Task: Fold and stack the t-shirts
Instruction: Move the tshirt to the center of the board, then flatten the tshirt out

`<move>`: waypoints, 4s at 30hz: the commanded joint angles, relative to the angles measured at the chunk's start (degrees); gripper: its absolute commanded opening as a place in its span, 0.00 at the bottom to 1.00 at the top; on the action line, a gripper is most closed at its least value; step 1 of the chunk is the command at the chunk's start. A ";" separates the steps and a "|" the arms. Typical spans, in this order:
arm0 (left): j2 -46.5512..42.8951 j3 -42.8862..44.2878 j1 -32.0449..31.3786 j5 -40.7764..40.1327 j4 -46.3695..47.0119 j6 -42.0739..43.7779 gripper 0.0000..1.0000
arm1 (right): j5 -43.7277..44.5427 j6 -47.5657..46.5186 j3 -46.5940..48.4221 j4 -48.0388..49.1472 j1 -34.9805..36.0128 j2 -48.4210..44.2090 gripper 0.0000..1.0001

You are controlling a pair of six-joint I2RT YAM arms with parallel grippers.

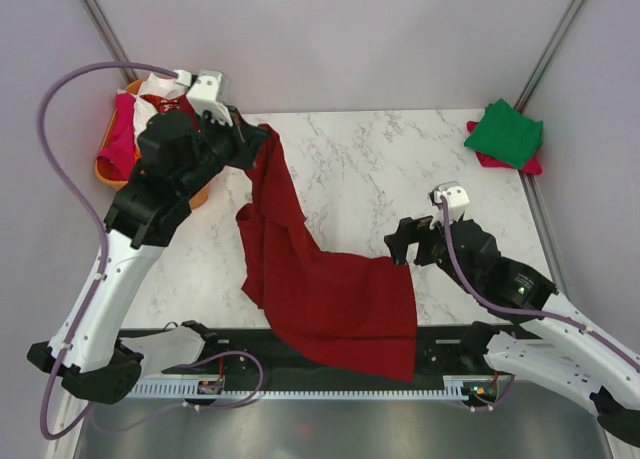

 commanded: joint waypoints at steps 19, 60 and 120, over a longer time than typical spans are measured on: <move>14.65 -17.03 7.66 4.13 1.75 -4.65 0.02 | -7.09 9.54 0.22 -1.42 -17.39 21.45 0.98; 51.38 3.70 -4.56 -22.67 -10.82 8.98 0.77 | -11.83 5.94 -7.16 3.06 -26.10 22.59 0.98; 13.02 -22.94 -2.01 -17.83 -23.22 -8.52 0.72 | -18.51 3.56 -8.04 6.23 -28.03 26.64 0.98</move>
